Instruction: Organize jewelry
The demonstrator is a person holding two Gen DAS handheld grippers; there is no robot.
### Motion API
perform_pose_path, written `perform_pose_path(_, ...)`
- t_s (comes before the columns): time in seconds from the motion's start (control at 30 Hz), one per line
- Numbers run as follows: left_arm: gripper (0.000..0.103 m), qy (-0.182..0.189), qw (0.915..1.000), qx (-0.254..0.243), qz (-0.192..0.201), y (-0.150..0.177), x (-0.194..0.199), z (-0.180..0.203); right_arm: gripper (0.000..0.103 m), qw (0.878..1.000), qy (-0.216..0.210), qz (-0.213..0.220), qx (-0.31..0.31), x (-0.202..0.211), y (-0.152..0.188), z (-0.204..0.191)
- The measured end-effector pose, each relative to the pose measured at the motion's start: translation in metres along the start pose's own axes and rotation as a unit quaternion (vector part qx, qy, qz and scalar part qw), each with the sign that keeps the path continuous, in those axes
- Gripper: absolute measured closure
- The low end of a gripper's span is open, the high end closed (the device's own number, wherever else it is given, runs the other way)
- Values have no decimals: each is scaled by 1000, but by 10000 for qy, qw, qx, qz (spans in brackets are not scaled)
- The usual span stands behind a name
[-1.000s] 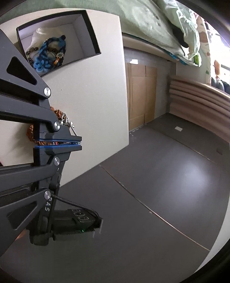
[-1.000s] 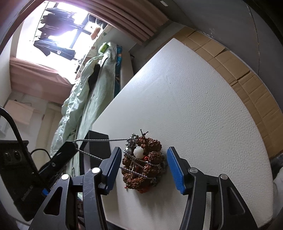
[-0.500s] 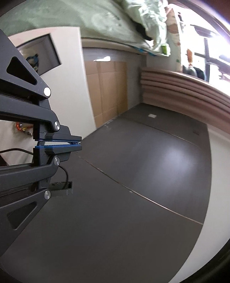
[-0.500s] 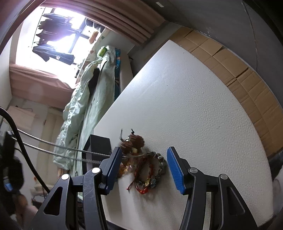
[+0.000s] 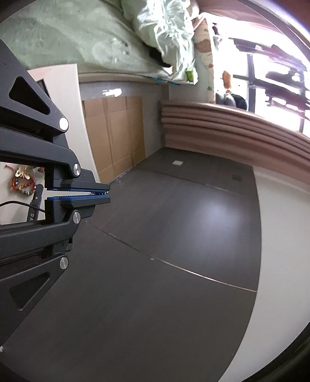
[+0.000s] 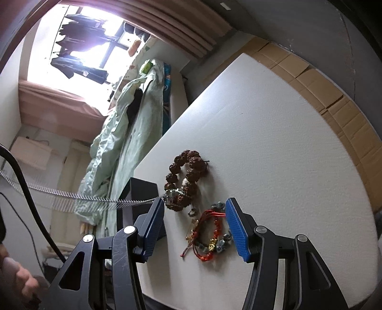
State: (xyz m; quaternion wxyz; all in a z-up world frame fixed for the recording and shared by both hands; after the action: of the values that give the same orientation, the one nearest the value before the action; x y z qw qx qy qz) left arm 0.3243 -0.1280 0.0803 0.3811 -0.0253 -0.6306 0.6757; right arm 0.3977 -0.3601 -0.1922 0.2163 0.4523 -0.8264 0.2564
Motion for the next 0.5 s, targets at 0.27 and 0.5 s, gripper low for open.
perform_pose_path(0.27,101,-120,9994,-104,302,-21,33,-2,48,9999,-52,-18,105,-12,0,-15)
perform_pose_path(0.5,101,-199,9981,-240,529,-40,56,-2,48,9998,-103,-11,189,-21,1,-27)
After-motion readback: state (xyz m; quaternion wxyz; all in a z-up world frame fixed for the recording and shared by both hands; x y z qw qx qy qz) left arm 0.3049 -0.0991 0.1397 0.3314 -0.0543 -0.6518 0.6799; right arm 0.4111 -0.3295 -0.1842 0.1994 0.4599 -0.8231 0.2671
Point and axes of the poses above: each gripper's, at about its wrist camera, not at the fingertips, and x roughly against the way its jaws point, z to its right, y to its underside, the point moved 2 cm from there along -x, roughly the way its jaws point, and after that the axes turned 4 degrees about -x, right-handed, at the moved point
